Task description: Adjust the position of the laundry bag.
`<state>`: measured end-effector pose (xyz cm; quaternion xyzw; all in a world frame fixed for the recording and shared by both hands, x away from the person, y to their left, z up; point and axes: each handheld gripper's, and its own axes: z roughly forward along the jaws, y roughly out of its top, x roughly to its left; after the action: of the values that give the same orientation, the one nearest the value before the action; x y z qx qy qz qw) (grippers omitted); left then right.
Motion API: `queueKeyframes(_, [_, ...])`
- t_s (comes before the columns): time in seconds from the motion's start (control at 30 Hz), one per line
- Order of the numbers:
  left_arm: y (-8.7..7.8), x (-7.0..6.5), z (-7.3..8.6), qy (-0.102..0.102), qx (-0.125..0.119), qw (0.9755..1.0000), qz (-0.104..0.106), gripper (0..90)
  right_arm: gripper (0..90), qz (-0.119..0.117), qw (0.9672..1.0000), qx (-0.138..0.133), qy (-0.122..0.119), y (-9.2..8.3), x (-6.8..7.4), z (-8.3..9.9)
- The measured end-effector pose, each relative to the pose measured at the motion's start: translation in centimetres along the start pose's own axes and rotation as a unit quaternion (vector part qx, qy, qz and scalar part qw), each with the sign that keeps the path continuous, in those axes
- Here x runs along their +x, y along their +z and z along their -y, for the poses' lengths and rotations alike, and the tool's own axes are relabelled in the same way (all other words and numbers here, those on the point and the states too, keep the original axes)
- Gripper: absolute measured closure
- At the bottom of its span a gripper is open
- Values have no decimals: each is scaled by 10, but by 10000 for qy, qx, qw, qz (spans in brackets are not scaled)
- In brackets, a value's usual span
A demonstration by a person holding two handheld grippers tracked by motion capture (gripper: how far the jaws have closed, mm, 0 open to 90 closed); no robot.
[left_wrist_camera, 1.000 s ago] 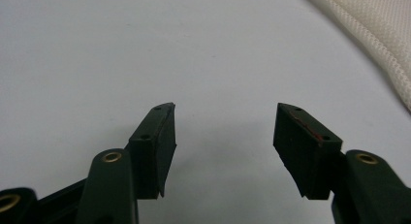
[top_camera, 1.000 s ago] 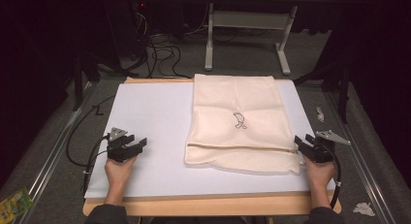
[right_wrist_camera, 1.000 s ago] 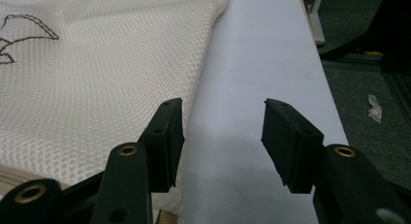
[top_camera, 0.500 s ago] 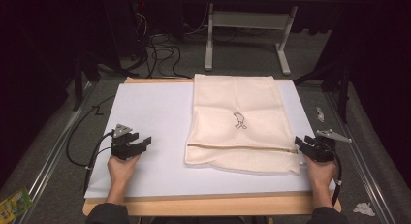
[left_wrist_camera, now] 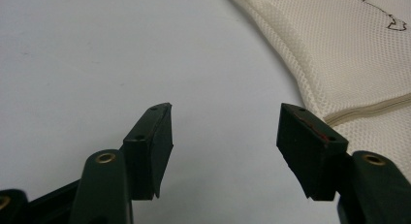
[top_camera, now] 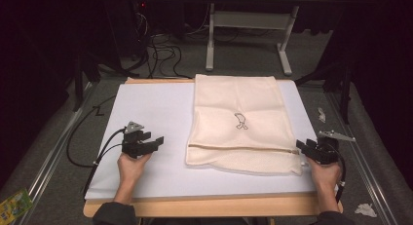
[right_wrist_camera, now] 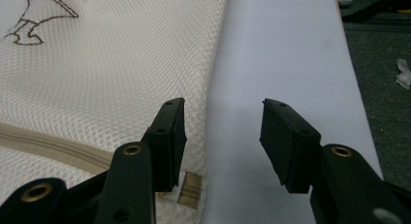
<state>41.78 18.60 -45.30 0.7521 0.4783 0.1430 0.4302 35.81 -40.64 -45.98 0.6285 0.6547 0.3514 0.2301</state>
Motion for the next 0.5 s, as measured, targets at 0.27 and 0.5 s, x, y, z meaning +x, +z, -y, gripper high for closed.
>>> queueKeyframes(0.27, [6,-17,-12,92,91,9997,227,385,522,-196,9997,138,37,2,3,-3])
queueKeyframes(0.5, [22,-40,-24,331,280,9982,404,385,540,-315,9991,270,79,0,5,-8])
